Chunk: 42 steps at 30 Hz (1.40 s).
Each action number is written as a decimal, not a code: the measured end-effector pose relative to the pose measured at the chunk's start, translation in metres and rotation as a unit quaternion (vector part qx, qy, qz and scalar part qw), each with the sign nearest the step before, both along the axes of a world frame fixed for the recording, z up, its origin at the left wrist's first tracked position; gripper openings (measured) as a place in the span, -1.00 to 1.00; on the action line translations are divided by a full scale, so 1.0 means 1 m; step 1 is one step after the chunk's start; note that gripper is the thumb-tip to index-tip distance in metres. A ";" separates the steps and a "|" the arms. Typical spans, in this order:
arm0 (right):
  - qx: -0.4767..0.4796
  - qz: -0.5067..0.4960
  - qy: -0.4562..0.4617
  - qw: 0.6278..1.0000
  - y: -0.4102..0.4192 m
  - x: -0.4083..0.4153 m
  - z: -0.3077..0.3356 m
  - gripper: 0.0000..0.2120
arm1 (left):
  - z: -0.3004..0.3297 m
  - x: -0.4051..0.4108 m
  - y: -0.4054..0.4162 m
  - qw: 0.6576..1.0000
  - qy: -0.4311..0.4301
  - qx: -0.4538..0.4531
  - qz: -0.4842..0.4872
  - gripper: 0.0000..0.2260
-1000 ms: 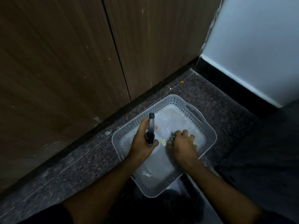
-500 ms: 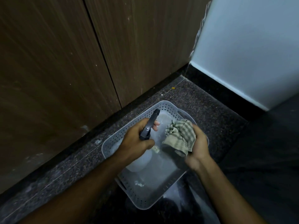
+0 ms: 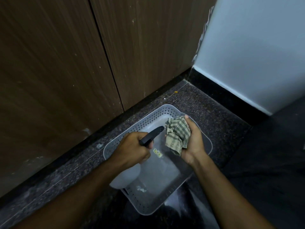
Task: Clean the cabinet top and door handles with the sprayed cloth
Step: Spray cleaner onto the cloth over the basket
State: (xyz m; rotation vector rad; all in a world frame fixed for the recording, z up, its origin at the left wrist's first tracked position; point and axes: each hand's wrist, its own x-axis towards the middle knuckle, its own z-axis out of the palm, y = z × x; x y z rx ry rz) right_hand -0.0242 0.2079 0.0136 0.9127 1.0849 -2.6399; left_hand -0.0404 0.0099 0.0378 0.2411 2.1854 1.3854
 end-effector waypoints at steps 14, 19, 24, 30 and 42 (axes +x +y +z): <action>0.095 0.035 -0.017 0.995 0.000 -0.013 -0.016 -0.38 | 0.011 0.007 -0.004 0.998 -0.023 -0.056 -0.017 -0.85; 0.127 0.065 -0.003 0.990 0.003 -0.015 -0.020 -0.28 | 0.010 0.004 -0.009 0.997 -0.009 -0.079 -0.014 -0.88; 0.142 0.049 0.013 0.989 0.002 -0.020 -0.018 -0.31 | 0.015 0.003 -0.010 0.995 -0.009 -0.098 -0.011 -0.86; 0.149 0.049 0.002 0.988 0.000 -0.019 -0.015 -0.29 | 0.019 -0.001 -0.011 0.996 -0.011 -0.091 0.002 -0.84; 0.142 0.033 -0.005 0.989 -0.007 -0.017 -0.012 -0.49 | 0.035 0.000 -0.015 0.989 -0.007 -0.135 -0.065 -0.85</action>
